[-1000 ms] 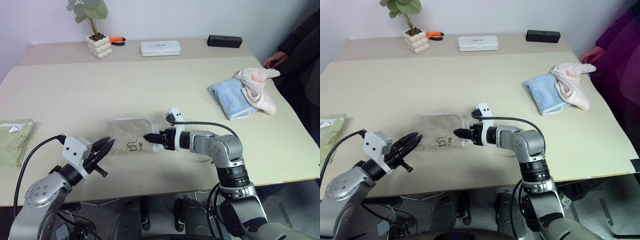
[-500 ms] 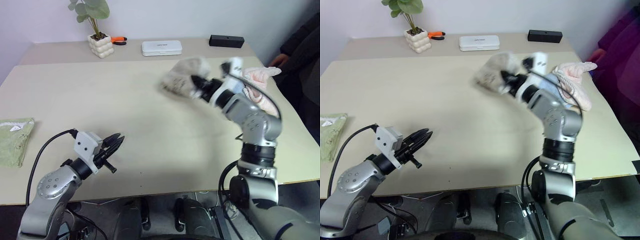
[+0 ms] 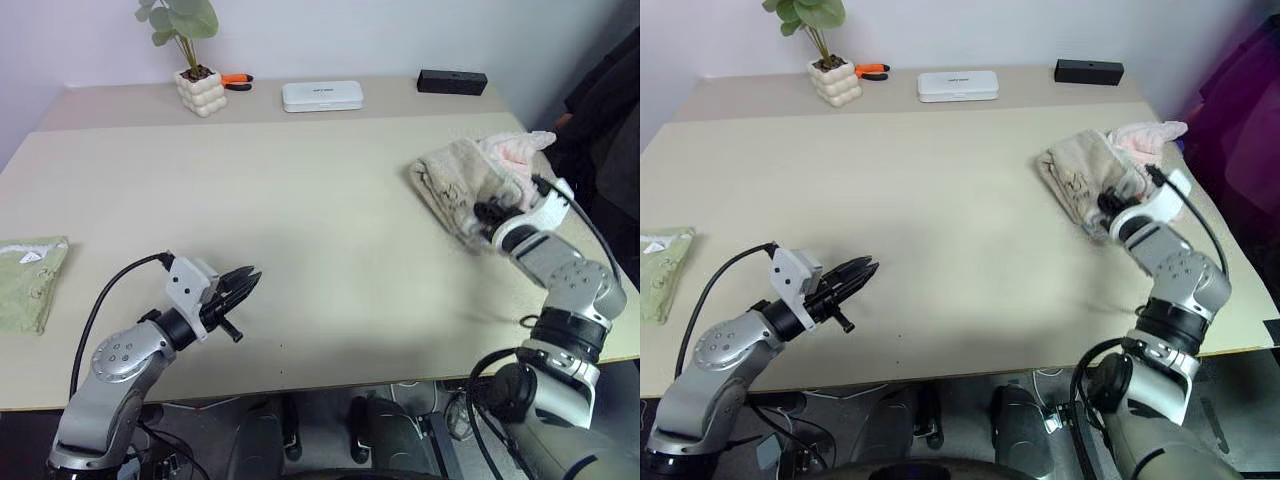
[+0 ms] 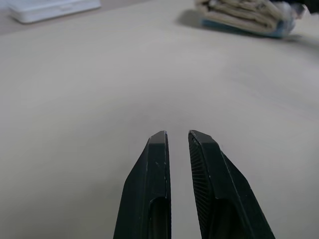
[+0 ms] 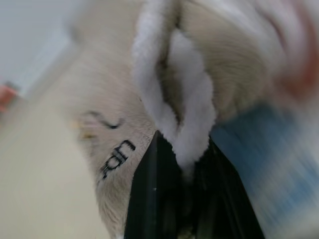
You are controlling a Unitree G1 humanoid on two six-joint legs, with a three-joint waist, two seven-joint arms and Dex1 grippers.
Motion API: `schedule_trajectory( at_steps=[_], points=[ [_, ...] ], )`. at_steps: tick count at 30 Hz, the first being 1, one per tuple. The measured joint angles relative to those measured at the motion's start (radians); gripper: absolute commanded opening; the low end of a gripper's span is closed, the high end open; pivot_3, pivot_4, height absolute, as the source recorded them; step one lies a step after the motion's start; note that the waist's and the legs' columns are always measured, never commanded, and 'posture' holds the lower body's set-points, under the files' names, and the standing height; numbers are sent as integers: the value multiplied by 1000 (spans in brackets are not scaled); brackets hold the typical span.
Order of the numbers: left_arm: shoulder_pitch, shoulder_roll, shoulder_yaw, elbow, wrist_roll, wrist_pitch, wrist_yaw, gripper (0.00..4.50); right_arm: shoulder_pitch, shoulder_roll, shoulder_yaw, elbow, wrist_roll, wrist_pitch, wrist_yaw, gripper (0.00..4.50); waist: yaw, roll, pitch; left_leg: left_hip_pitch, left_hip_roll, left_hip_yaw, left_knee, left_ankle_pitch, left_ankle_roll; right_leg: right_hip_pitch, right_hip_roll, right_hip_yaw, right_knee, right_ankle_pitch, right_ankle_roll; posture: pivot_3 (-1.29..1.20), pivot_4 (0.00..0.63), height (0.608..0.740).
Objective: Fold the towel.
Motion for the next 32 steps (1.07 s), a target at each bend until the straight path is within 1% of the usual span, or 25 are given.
schedule_trajectory(
  at_steps=[1,2,3,5,6,9,12,16,20,22,24,26,30,32],
  points=[
    [-8,-2,-2,6,2,0,0,636,3,-1,5,-17,0,-1,-1,1862,-1,1,0,0,0,0,0,0,0,0,0,0,0,0,0,0,150,731],
    [-18,-4,-4,8,3,0,0,636,3,-5,10,-31,0,-5,-1,2444,-2,2,0,0,0,0,0,0,0,0,0,0,1,0,0,0,150,731],
    [-30,-5,-6,8,3,0,-2,636,3,-13,23,-51,-6,-22,-1,2869,-1,2,0,0,0,0,0,0,0,0,0,0,1,0,0,0,150,731],
    [-41,-7,-10,13,3,-1,-3,636,4,-30,43,-82,-22,-56,-2,3962,-1,2,0,0,0,0,0,0,0,0,0,0,0,0,0,0,150,731],
    [-46,-8,-14,20,4,-1,-5,636,6,-41,52,-90,-36,-72,-2,4382,-1,2,0,0,0,0,0,0,0,0,1,0,0,0,0,0,150,731],
    [-66,-12,-31,53,8,-6,-19,636,38,-72,87,-137,-81,-138,2,4382,4,2,0,0,0,0,0,0,0,0,0,0,0,0,0,0,150,731],
    [-92,-17,-33,97,23,-26,-20,636,62,-129,129,-189,-125,-213,41,4382,3,2,0,0,0,0,0,0,0,0,0,0,0,0,0,0,150,731],
    [-112,-36,-21,145,49,-58,11,636,62,-223,251,-251,-176,-308,176,4382,-6,2,0,1,1,0,0,0,0,0,2,1,0,0,0,0,150,731],
    [-104,-41,22,163,76,-82,48,636,91,-285,445,-291,-231,-390,370,4382,-16,2,0,1,2,0,0,0,0,0,2,0,0,0,0,0,150,731],
    [-82,-41,62,161,85,-93,72,636,111,-293,557,-303,-251,-437,491,4382,-20,2,0,1,2,0,0,0,0,0,2,1,0,0,0,0,150,731],
    [-43,-41,94,141,88,-93,89,636,130,-292,630,-300,-258,-463,578,4382,-20,2,0,1,1,0,0,0,0,0,1,0,0,0,0,0,150,731],
    [-6,-44,111,116,88,-93,102,636,130,-292,666,-284,-270,-487,638,4382,-15,2,0,1,1,0,0,0,0,0,1,0,0,0,0,0,150,731],
    [119,-74,154,23,88,-91,138,636,123,-292,745,-211,-315,-551,750,4382,-14,0,0,1,1,-1,1,0,1,1,0,0,-1,0,0,0,150,731],
    [136,-85,161,5,88,-87,155,636,113,-290,761,-168,-330,-574,782,4382,-10,0,0,1,0,-1,1,0,1,1,-1,0,0,0,0,0,150,731]
  ],
)
